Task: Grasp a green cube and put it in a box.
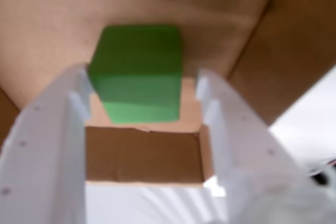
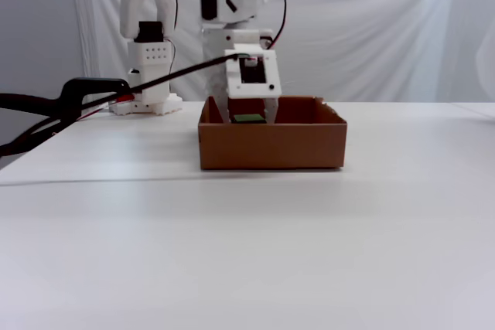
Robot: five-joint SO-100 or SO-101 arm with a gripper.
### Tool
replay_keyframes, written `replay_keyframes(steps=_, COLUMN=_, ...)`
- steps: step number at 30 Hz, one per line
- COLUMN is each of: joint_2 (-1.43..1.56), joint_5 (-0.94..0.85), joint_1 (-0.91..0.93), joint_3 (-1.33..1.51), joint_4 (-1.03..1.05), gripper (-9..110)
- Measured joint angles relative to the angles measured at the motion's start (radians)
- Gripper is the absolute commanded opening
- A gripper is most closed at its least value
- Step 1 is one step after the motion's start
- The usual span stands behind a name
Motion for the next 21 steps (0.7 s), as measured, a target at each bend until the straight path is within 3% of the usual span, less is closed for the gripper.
replay_keyframes(steps=9, joint_2=0.1, joint_5=0.0, joint_1=0.08, joint_3=-0.08, joint_4=0.061, gripper=24)
replay_keyframes(steps=21, joint_2=0.394, joint_5=-0.063, joint_1=0.351, joint_3=-0.048, joint_4=0.06, gripper=25)
